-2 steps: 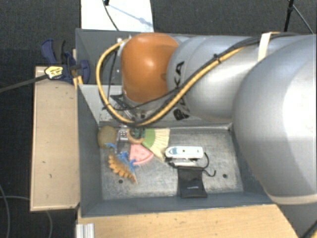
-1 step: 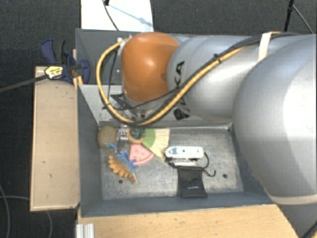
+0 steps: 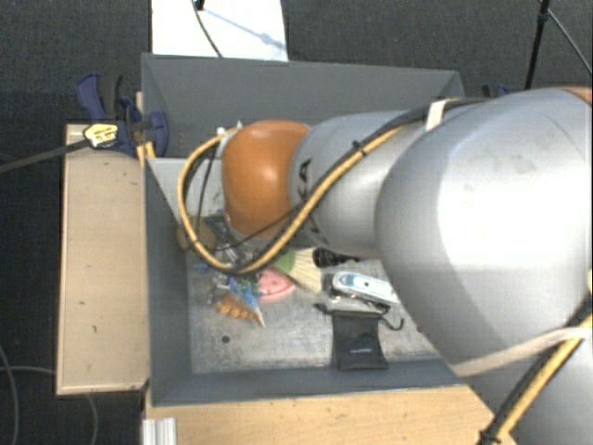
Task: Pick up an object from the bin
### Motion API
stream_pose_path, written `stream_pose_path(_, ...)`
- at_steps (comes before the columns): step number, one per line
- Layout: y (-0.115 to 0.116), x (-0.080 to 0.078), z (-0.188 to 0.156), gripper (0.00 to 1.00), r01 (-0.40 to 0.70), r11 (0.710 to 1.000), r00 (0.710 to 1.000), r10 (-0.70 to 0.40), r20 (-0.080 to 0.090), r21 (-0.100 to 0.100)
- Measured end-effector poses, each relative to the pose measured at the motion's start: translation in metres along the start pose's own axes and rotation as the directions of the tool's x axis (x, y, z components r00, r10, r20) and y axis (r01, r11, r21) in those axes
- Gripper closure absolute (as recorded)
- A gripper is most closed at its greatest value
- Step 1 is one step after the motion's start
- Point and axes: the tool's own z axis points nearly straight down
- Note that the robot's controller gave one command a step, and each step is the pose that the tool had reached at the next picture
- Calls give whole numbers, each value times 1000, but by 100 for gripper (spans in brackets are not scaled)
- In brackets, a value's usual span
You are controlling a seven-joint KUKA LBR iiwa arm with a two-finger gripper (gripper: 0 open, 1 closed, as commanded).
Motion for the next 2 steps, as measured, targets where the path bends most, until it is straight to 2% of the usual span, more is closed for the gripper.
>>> stream_pose_path(1,0,0,0,100,-1,1000,1000,1,0,0)
stream_pose_path(2,2,1,-121,100,9,1000,1000,-9,4,3)
